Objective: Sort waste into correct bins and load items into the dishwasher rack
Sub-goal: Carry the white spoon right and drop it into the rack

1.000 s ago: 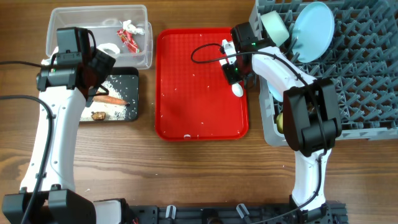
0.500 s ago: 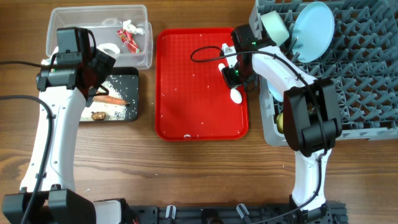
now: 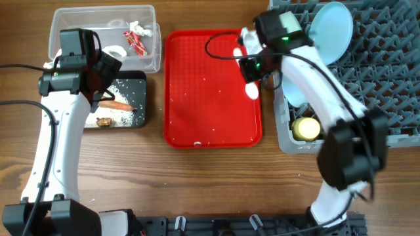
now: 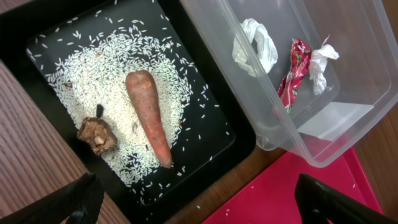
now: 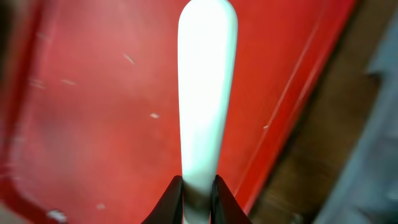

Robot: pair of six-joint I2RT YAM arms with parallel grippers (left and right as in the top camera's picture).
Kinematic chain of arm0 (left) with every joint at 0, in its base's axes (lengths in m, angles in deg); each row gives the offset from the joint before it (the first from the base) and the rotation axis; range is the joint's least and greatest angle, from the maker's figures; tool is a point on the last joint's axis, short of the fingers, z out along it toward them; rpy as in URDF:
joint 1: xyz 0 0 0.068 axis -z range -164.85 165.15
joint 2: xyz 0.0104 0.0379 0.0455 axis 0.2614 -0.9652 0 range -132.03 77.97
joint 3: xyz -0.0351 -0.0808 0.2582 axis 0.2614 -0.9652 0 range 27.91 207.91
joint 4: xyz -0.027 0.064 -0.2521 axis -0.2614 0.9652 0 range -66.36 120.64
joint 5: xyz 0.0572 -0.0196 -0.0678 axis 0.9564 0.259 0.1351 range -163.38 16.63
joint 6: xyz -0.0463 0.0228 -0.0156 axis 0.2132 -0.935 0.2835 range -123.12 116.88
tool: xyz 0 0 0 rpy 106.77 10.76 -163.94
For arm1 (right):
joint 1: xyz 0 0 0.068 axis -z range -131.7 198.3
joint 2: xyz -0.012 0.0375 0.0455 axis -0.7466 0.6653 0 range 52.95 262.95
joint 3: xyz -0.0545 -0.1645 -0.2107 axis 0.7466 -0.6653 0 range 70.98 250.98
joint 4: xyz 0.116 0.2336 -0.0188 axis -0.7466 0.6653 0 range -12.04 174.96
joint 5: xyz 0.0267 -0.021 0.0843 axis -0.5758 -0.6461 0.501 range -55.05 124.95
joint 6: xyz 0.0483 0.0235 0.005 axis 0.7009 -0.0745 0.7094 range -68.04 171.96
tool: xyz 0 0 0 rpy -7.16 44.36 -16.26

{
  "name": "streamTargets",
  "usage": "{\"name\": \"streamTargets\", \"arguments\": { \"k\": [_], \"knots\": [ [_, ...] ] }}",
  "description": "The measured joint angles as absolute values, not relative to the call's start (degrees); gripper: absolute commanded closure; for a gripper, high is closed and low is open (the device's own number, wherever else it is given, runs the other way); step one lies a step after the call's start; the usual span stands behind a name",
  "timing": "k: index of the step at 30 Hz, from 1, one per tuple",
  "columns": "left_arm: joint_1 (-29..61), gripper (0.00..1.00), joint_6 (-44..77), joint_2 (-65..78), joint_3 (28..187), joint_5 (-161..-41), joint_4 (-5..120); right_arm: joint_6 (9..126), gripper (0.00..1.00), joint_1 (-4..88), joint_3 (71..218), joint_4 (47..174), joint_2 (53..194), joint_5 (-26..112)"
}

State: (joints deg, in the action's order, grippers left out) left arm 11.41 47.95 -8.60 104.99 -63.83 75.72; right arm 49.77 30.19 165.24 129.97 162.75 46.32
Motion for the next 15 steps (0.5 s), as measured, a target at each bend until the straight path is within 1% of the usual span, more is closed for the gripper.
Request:
{"name": "streamTargets", "arguments": {
  "k": [3, 6, 10, 11, 15],
  "knots": [
    [11.4, 0.0, 47.9, -8.6, 105.0, -63.8, 75.7, 51.8, 0.96, 31.6, 165.3, 130.0, 156.0, 46.3],
    [11.4, 0.0, 47.9, -8.6, 105.0, -63.8, 75.7, 56.7, 0.96, 35.3, 165.3, 131.2, 151.9, 44.2],
    [11.4, 0.0, 47.9, -8.6, 105.0, -63.8, 75.7, 65.5, 0.96, 44.9, 165.3, 133.7, 149.0, 42.0],
    [11.4, 0.0, 47.9, -8.6, 105.0, -63.8, 75.7, 69.4, 0.96, 48.7, 165.3, 135.3, 148.8, 41.2],
    [11.4, 0.0, 47.9, -8.6, 105.0, -63.8, 75.7, 81.9, 0.96, 57.3, 165.3, 139.3, 148.8, 37.7]
  ]
}}
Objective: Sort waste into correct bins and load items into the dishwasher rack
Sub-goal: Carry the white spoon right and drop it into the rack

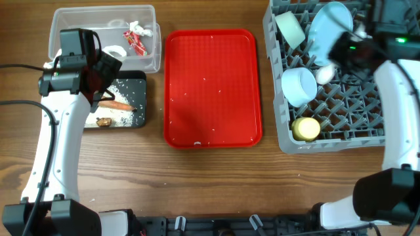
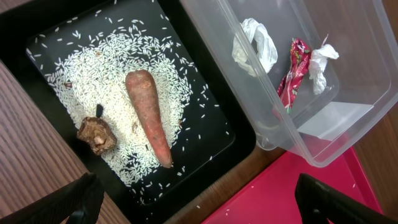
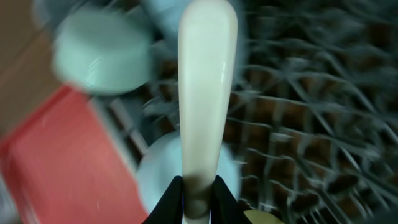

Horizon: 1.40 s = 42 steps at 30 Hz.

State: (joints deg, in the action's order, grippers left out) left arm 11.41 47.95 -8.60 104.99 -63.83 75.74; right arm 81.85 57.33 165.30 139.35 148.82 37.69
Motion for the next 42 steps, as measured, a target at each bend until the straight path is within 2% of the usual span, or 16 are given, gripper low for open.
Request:
{"name": "streamTargets", "arguments": {
  "k": [6, 12, 13, 14, 18, 21, 22, 24, 28, 30, 33, 34, 38, 40, 42],
  "knots": [
    [11.4, 0.0, 47.9, -8.6, 105.0, -63.9, 75.7, 98.6, 0.96, 66.6, 165.0, 141.8, 148.8, 34.1],
    [11.4, 0.0, 47.9, -8.6, 105.0, -63.9, 75.7, 110.8, 0.95, 67.1, 159.5, 141.4, 148.8, 31.9],
    [11.4, 0.0, 47.9, -8.6, 105.0, -63.9, 75.7, 112.3, 0.88, 67.2, 159.0, 141.5, 148.8, 31.9],
    [11.4, 0.0, 47.9, -8.6, 105.0, -63.9, 75.7, 113.6, 0.72, 67.1, 158.5, 141.7, 148.8, 31.8],
    [11.4, 0.0, 47.9, -8.6, 105.0, -63.9, 75.7, 117.4, 0.63, 67.1, 157.5, 141.8, 148.8, 31.7],
    [11.4, 0.0, 47.9, -8.6, 105.0, -63.9, 75.7, 118.4, 0.62, 67.1, 157.5, 141.8, 148.8, 31.6],
    [11.4, 0.0, 47.9, -8.6, 105.0, -63.9, 75.7, 118.4, 0.56, 67.1, 157.5, 141.8, 148.8, 31.6],
    [11.4, 0.0, 47.9, -8.6, 105.0, -63.9, 75.7, 118.5, 0.56, 67.1, 157.5, 141.8, 148.8, 31.6],
    [11.4, 0.0, 47.9, -8.6, 105.0, -63.9, 75.7, 114.2, 0.6, 67.2, 157.5, 140.0, 148.8, 32.3],
    [11.4, 0.0, 47.9, -8.6, 105.0, -63.9, 75.7, 111.0, 0.55, 67.1, 157.5, 139.8, 148.5, 33.5],
    [11.4, 0.0, 47.9, -8.6, 105.0, -63.9, 75.7, 106.6, 0.11, 67.2, 157.3, 139.6, 145.5, 36.7],
    [11.4, 0.0, 47.9, -8.6, 105.0, -63.8, 75.7, 101.7, 0.02, 67.2, 157.1, 138.1, 142.1, 40.8],
    [11.4, 0.0, 47.9, -8.6, 105.0, -63.9, 75.7, 84.2, 0.0, 66.8, 157.0, 136.5, 132.6, 58.8],
    [11.4, 0.0, 47.9, -8.6, 105.0, -63.9, 75.7, 76.4, 0.0, 64.4, 157.0, 140.0, 128.3, 67.7],
    [11.4, 0.0, 47.9, -8.6, 105.0, -63.8, 75.7, 73.0, 0.0, 62.0, 157.0, 142.3, 126.2, 71.4]
  ]
}}
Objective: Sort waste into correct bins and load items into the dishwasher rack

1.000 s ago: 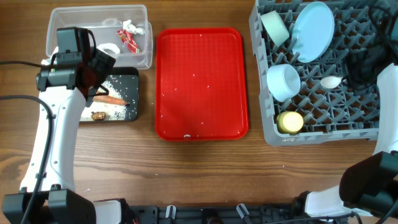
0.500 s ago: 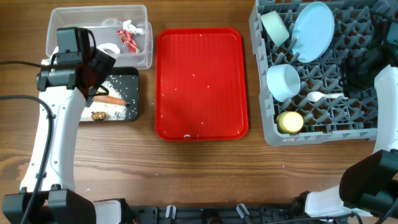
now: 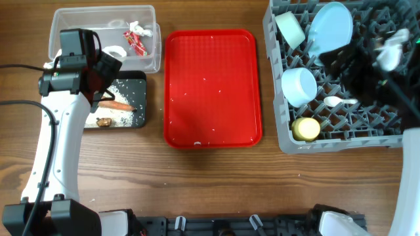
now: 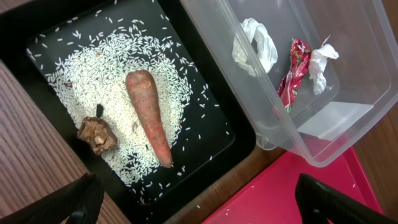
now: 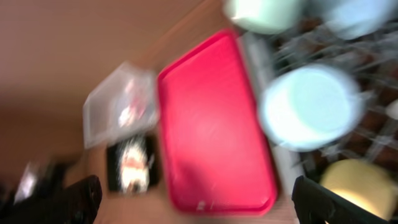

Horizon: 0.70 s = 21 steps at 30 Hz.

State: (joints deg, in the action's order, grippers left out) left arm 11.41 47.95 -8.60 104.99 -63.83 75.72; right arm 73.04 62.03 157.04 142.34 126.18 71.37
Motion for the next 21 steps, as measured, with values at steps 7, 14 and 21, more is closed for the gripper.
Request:
{"name": "streamTargets", "arguments": {
  "k": [7, 14, 21],
  "knots": [
    [11.4, 0.0, 47.9, -8.6, 105.0, -63.9, 75.7, 84.5, 0.0, 58.5, 157.0, 144.2, 124.7, 76.5],
    [11.4, 0.0, 47.9, -8.6, 105.0, -63.9, 75.7, 94.1, 0.0, 58.5, 157.0, 144.9, 124.7, 76.9],
    [11.4, 0.0, 47.9, -8.6, 105.0, -63.9, 75.7, 73.0, 0.0, 58.3, 156.7, 144.5, 124.6, 70.3]
  ]
}}
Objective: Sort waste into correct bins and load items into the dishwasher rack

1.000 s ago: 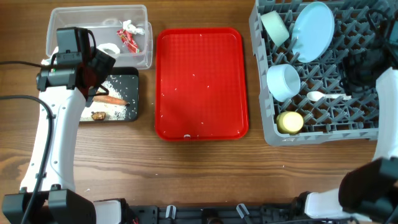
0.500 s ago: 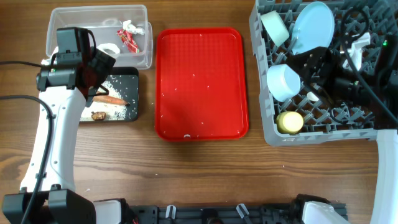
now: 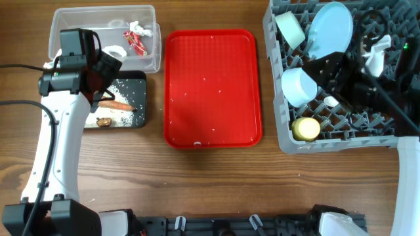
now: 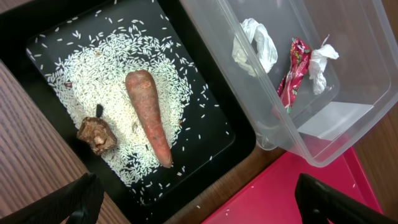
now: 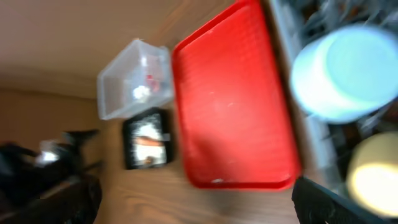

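Note:
The grey dishwasher rack (image 3: 384,141) at the right holds a mint cup (image 3: 289,27), a light blue plate (image 3: 330,26), a white bowl (image 3: 298,85), a yellow cup (image 3: 305,128) and a white spoon (image 3: 330,101), mostly hidden under my right arm. High over the rack, my right gripper (image 3: 336,80) is open and empty, its fingers at both bottom corners of the blurred right wrist view (image 5: 199,208). The red tray (image 3: 212,88) bears only rice grains. My left gripper (image 4: 199,199) hangs open over the black tray (image 4: 217,149).
The black tray holds rice, a carrot (image 4: 149,118) and a brown scrap (image 4: 96,134). Behind it a clear bin (image 3: 105,36) contains a red wrapper (image 4: 292,68) and white crumpled paper (image 4: 255,43). Bare wooden table lies in front of the trays.
My right arm has shifted slightly over the rack and now covers most of the spoon; its camera shows more of the table. The left arm has not moved.
My right gripper was shut on the white spoon over the red tray's right edge. Then it held the spoon over the rack. Later it was open, with the spoon lying in the rack beside the white bowl, where it still lies.

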Robot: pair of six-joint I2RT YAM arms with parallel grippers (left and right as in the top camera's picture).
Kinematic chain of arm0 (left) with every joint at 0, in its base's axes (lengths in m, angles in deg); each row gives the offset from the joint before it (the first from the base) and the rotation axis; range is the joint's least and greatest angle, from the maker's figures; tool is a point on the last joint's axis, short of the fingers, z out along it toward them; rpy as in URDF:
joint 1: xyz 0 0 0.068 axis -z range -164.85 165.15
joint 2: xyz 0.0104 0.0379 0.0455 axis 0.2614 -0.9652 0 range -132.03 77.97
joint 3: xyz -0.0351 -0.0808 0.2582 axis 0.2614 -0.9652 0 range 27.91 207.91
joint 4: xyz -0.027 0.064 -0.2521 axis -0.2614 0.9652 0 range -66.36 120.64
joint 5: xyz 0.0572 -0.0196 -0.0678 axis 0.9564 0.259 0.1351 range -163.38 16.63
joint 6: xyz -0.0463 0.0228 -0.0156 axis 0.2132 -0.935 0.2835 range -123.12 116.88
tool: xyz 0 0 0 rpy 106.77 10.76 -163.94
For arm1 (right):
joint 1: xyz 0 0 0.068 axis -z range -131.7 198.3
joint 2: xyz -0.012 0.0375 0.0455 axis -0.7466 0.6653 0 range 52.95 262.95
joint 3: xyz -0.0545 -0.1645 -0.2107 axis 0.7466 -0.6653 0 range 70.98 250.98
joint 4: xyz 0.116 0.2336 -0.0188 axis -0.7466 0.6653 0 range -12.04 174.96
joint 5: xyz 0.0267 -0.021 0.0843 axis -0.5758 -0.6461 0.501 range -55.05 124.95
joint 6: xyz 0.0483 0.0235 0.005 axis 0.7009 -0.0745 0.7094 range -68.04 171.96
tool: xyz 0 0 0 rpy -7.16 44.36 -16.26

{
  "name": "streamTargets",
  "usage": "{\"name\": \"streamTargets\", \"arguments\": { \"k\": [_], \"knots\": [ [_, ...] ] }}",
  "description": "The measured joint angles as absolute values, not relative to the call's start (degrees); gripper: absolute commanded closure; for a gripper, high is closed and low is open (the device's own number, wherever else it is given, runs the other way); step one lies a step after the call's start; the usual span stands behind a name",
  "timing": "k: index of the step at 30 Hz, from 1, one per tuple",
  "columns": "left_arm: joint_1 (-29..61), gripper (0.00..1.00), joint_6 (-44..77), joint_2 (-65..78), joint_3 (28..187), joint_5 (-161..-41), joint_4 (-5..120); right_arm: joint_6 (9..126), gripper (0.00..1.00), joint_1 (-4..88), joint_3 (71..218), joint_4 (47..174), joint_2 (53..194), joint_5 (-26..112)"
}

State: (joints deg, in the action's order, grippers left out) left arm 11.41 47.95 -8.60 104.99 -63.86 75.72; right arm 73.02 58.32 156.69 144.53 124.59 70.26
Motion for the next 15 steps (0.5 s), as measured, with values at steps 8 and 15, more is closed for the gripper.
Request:
{"name": "streamTargets", "arguments": {
  "k": [8, 15],
  "knots": [
    [11.4, 0.0, 47.9, -8.6, 105.0, -64.2, 75.7, 59.5, 0.0, 47.1, 135.4, 113.6, 105.7, 49.3],
    [11.4, 0.0, 47.9, -8.6, 105.0, -64.3, 75.8, 55.3, 0.0, 45.4, 103.3, 82.2, 84.7, 48.0]
  ]
}}
